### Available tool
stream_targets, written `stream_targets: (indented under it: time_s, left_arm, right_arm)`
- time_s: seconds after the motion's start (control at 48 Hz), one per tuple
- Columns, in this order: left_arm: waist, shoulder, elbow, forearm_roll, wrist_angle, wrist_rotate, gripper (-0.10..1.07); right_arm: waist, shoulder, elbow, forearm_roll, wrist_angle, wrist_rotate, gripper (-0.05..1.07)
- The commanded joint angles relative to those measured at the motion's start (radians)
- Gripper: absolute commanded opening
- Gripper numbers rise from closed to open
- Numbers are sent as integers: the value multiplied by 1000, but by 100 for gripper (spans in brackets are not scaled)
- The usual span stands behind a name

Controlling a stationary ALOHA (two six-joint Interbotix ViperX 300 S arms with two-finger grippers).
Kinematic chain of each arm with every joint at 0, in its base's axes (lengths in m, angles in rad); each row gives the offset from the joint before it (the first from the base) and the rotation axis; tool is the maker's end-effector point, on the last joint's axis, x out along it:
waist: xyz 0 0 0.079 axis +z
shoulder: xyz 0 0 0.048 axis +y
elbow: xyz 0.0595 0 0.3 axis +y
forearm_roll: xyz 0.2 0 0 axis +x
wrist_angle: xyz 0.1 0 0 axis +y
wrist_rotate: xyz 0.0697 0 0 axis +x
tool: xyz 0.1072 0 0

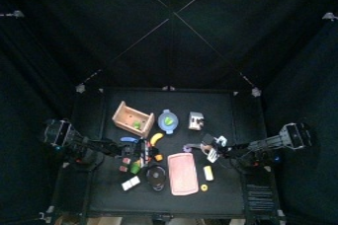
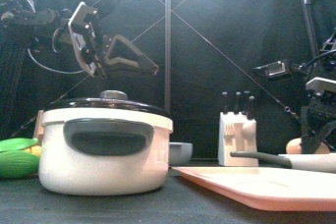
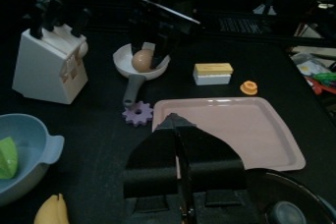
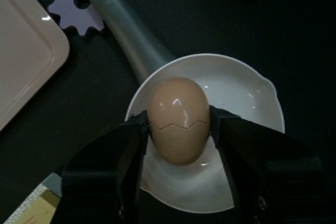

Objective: Peel half of eggshell and place in bowl

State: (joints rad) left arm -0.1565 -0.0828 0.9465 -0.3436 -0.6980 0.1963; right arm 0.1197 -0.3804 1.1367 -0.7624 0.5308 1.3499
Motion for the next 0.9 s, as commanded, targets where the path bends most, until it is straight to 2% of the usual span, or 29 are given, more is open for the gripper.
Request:
stream_targets:
  time_s: [0.0, 0.271, 0.396, 0.562, 0.708, 0.875]
  left_arm:
    - [-2, -2, -18, 0, -9, -2, 20]
    - [6, -3, -35, 3, -9, 5, 22]
    - [17, -3, -52, 0, -9, -2, 27]
    - [21, 2, -101, -38, -9, -8, 46]
    - [21, 37, -173, -146, -2, -26, 65]
    - [21, 101, -239, -247, 0, -78, 81]
  right_arm:
    - [2, -18, -18, 0, 0, 2, 61]
    - [25, -71, -72, -3, 14, 0, 61]
    - [38, -107, -101, -9, 15, -11, 60]
    - [54, -126, -129, -54, 15, -12, 60]
    - [75, -124, -144, -141, 12, -12, 60]
    - [97, -124, -163, -230, 11, -11, 60]
